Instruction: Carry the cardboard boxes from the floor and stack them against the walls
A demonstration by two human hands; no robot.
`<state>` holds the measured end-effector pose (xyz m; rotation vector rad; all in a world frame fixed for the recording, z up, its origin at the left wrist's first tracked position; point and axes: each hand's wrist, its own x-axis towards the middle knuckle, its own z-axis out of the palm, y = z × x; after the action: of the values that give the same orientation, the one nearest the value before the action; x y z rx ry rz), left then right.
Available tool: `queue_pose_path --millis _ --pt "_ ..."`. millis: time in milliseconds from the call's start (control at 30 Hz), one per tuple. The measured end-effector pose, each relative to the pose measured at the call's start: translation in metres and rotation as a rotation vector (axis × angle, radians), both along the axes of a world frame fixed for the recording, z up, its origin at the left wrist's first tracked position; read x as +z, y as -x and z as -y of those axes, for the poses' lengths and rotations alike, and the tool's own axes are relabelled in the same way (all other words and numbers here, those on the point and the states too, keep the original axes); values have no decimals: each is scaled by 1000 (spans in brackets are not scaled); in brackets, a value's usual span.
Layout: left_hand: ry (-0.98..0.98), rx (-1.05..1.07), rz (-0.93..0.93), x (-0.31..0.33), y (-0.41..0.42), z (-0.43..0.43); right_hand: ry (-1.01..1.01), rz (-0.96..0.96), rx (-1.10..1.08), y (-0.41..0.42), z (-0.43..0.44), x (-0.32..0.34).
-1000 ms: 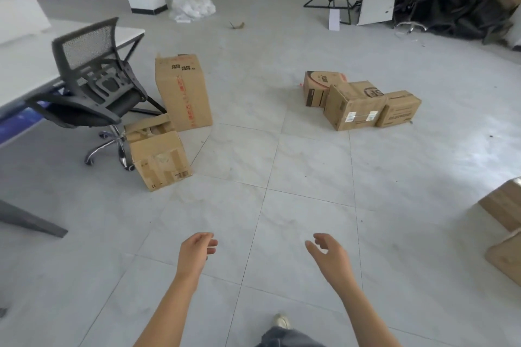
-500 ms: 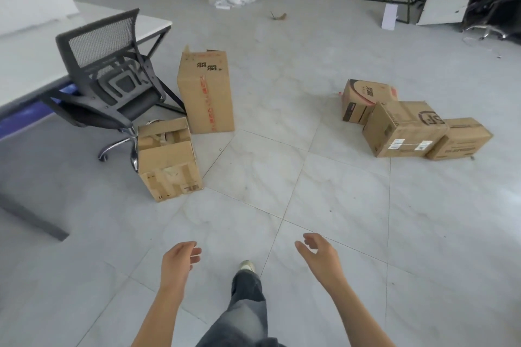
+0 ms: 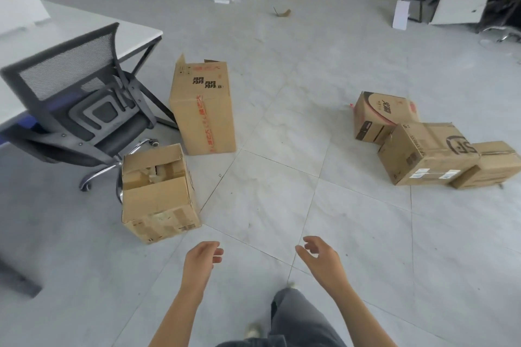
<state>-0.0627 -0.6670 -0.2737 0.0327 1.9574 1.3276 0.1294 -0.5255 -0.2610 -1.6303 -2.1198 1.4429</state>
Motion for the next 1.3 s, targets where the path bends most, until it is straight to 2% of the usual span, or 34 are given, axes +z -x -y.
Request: queue_pose_path --millis 100,267,500,733,900,1200,1300 --pt "44 32 16 -8 32 -34 26 14 12 31 -48 -9" --pt "44 145 -63 -10 115 -110 11 -32 56 108 -147 -15" --pt "5 220 -126 22 209 -242 -34 -89 175 217 -287 6" --pt "36 268 1 -5 253 -297 31 -4 266 286 -349 -14" --pt "80 321 32 -28 321 -330 40 41 275 350 -399 -25" --pt "70 159 -40 -20 486 -440 9 24 138 485 -480 -14" --pt "125 63 -27 -17 525 -474 31 45 119 515 -497 -17"
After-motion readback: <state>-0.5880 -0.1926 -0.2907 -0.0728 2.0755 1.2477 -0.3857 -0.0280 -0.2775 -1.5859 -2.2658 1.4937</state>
